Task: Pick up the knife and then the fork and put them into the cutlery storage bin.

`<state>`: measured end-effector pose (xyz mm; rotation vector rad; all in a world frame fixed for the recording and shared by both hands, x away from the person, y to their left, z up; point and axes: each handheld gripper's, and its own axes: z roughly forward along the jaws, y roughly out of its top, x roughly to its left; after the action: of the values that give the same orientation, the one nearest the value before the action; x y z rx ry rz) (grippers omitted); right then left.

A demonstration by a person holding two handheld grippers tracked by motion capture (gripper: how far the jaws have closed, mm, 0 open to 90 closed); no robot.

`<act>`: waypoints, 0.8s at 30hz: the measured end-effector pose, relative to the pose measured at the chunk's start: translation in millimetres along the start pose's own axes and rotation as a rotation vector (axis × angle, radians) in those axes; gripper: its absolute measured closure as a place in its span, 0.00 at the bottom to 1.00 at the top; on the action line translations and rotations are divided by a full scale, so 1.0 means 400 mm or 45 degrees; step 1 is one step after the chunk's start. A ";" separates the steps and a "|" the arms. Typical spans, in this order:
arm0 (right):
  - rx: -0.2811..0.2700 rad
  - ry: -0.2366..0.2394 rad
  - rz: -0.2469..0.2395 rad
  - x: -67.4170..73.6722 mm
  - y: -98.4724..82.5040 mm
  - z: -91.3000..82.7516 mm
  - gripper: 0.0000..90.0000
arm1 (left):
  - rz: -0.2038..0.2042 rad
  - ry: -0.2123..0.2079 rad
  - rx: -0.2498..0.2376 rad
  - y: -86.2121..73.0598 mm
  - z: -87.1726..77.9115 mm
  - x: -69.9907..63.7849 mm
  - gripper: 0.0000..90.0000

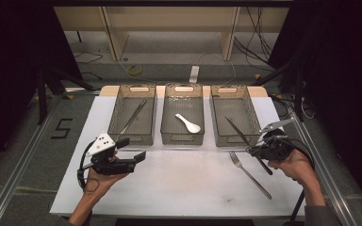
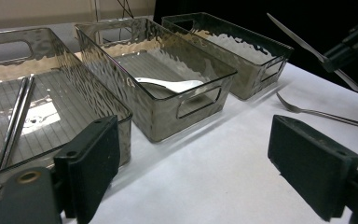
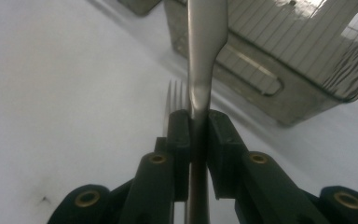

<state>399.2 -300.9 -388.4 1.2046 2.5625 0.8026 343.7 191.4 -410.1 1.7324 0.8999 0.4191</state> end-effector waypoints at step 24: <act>-0.129 -0.018 0.067 -0.057 0.145 0.005 0.90 | -0.012 -0.009 -0.010 0.001 -0.003 0.002 0.18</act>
<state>452.6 -287.4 -359.2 1.2466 2.4561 0.9201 343.5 192.6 -409.7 1.7207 0.8999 0.4096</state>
